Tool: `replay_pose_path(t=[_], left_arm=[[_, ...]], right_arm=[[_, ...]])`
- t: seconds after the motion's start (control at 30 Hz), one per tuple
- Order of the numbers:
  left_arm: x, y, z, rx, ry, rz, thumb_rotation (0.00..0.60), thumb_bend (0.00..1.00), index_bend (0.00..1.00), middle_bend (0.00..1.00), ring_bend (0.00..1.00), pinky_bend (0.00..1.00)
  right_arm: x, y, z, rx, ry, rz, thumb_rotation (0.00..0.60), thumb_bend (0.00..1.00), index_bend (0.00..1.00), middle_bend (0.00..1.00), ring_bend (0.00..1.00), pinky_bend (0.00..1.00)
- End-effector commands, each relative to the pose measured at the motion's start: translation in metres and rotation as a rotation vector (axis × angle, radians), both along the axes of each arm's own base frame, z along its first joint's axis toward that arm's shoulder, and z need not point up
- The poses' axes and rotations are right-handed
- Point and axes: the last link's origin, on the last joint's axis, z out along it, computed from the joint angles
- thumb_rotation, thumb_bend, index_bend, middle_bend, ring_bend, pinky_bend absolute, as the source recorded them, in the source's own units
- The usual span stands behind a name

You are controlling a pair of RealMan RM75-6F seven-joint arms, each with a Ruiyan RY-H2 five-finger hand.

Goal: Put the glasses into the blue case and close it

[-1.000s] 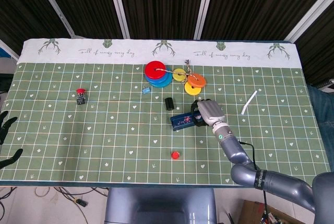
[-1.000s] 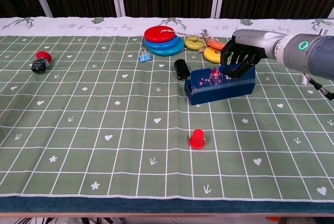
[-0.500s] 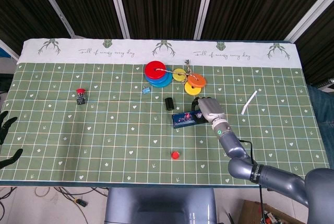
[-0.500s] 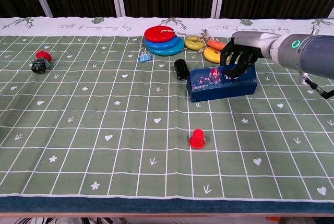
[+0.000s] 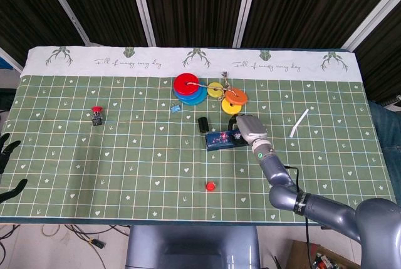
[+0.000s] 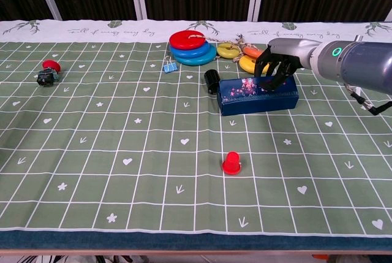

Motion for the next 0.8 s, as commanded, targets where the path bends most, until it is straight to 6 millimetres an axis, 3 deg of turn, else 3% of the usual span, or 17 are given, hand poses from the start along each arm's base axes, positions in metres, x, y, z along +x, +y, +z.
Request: replay_pose_path(t=[0.03,0.07,0.17,0.37,0.5,0.63,0.8], left_arm=[[0.000,0.000,0.000,0.000,0.000,0.000,0.600,0.23,0.12,0.00,0.00,0.00],[0.000,0.000,0.000,-0.001,0.001,0.001,0.600,0.23,0.12,0.00,0.00,0.00],[0.000,0.000,0.000,-0.002,0.001,0.001,0.600,0.23,0.12,0.00,0.00,0.00],[0.000,0.000,0.000,-0.001,0.001,0.001,0.600,0.23,0.12,0.00,0.00,0.00],[0.000,0.000,0.001,0.001,0.001,0.001,0.600,0.23,0.12,0.00,0.00,0.00],[0.000,-0.001,0.001,0.001,0.001,-0.001,0.600,0.23,0.12,0.00,0.00,0.00],[0.001,-0.001,0.000,0.000,0.002,-0.004,0.600,0.23,0.12,0.00,0.00,0.00]], right_arm=[[0.000,0.000,0.000,0.006,0.005,0.003,0.600,0.43,0.21,0.22,0.24,0.22],[0.001,0.000,0.000,0.008,0.009,0.005,0.600,0.39,0.13,0.20,0.23,0.22],[0.001,0.000,0.001,0.005,0.018,0.010,0.600,0.27,0.01,0.14,0.20,0.22],[0.004,-0.001,0.005,-0.015,0.007,0.016,0.600,0.18,0.00,0.11,0.15,0.21],[0.009,0.002,0.014,-0.029,-0.036,0.024,0.600,0.17,0.00,0.10,0.14,0.20],[0.011,0.011,0.032,-0.066,-0.074,0.053,0.600,0.17,0.00,0.10,0.14,0.20],[0.005,0.036,0.065,-0.116,-0.141,0.080,0.600,0.17,0.00,0.10,0.14,0.20]])
